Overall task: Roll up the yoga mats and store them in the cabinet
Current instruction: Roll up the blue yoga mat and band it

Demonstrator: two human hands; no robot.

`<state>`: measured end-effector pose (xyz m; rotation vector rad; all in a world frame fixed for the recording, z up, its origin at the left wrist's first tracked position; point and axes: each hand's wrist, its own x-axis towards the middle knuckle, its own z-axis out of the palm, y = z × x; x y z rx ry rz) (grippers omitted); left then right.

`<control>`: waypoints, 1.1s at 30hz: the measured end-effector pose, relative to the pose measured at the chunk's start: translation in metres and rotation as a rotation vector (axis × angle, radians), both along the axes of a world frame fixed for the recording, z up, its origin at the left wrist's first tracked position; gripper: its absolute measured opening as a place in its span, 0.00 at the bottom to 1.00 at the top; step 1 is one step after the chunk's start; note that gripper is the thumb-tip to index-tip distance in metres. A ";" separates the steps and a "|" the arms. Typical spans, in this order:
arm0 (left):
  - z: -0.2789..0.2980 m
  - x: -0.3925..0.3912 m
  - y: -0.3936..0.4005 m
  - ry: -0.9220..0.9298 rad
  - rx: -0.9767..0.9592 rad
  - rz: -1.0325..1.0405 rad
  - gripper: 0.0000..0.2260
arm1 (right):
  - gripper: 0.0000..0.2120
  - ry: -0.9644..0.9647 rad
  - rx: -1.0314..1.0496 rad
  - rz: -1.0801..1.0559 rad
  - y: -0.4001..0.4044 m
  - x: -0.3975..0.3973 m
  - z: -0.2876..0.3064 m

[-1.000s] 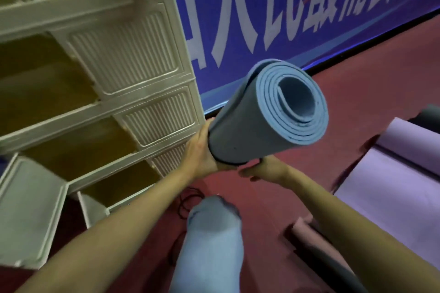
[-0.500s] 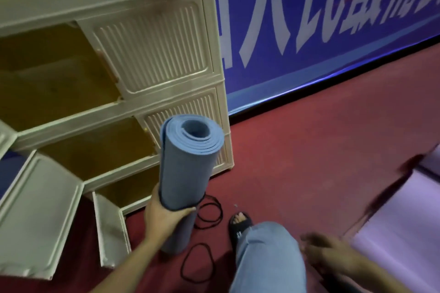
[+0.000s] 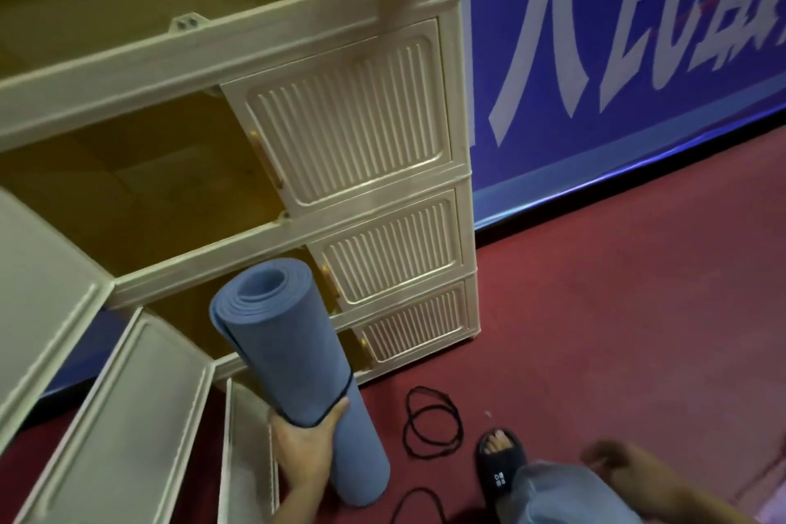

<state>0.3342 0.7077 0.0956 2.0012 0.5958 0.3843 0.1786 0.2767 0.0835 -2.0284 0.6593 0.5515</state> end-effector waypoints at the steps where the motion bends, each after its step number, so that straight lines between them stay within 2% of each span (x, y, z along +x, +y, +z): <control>1: 0.001 0.004 0.001 0.003 0.000 -0.009 0.52 | 0.06 0.009 0.024 -0.050 0.010 0.004 0.029; 4: -0.003 0.013 0.006 0.020 -0.003 0.018 0.52 | 0.14 -0.093 -0.023 -0.093 0.033 0.052 0.051; 7: -0.005 0.022 0.004 0.049 -0.050 0.053 0.50 | 0.09 -0.182 -0.044 -0.065 0.060 0.086 0.077; 10: -0.014 0.031 0.008 0.055 -0.068 0.054 0.53 | 0.04 -0.231 0.036 -0.028 0.096 0.114 0.097; 14: -0.020 0.033 -0.002 0.059 -0.035 0.066 0.55 | 0.05 -0.259 0.116 -0.015 0.149 0.135 0.100; 18: -0.023 0.028 -0.010 0.142 -0.013 0.004 0.56 | 0.04 -0.233 0.131 0.032 0.192 0.122 0.085; 22: -0.019 0.031 -0.014 0.203 0.067 -0.067 0.58 | 0.06 -0.157 -0.023 0.152 0.200 0.103 0.070; 25: -0.016 0.026 -0.020 0.257 0.065 -0.058 0.60 | 0.04 -0.160 -0.039 0.167 0.200 0.099 0.068; 28: -0.011 0.021 -0.027 0.293 0.058 -0.033 0.63 | 0.12 -0.138 -0.088 0.175 0.198 0.094 0.070; 33: -0.003 0.014 -0.035 0.410 -0.031 0.057 0.66 | 0.14 -0.156 -0.091 0.169 0.192 0.087 0.073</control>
